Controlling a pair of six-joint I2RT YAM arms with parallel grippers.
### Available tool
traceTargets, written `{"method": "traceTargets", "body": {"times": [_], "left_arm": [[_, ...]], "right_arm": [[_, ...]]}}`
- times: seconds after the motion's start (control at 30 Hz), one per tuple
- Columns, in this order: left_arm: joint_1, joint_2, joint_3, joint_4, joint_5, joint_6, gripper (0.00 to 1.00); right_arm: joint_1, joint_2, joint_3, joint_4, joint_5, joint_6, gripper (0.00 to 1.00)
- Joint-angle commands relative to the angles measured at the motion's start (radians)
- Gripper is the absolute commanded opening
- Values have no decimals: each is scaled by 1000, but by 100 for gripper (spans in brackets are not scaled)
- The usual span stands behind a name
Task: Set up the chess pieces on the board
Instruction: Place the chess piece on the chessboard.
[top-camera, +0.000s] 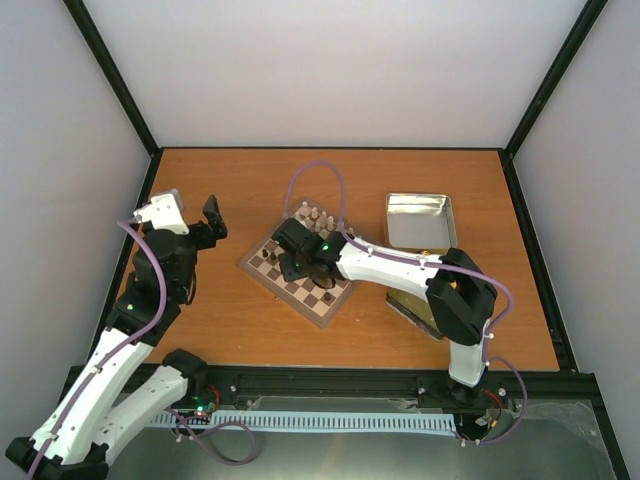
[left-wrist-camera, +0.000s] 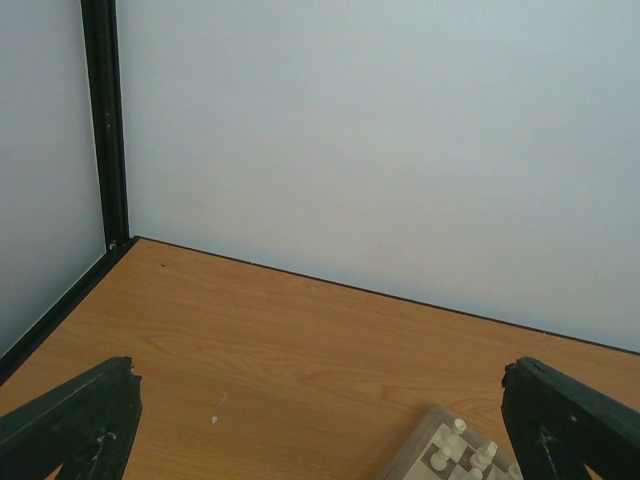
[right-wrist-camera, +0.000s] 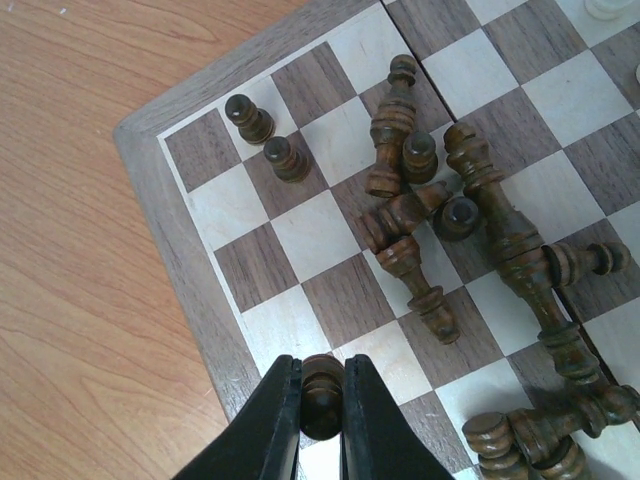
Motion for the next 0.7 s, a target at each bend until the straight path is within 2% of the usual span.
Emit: {"method": "traceTargets", "body": {"times": [0.0, 0.2, 0.67], "left_arm": [[3, -35, -1, 20, -20, -11, 100], [3, -51, -13, 24, -17, -7, 100], [3, -35, -12, 22, -19, 9, 100]], "right_arm": [[9, 39, 52, -29, 32, 24, 9], [15, 112, 103, -22, -1, -3, 9], [15, 278, 256, -37, 118, 33, 9]]}}
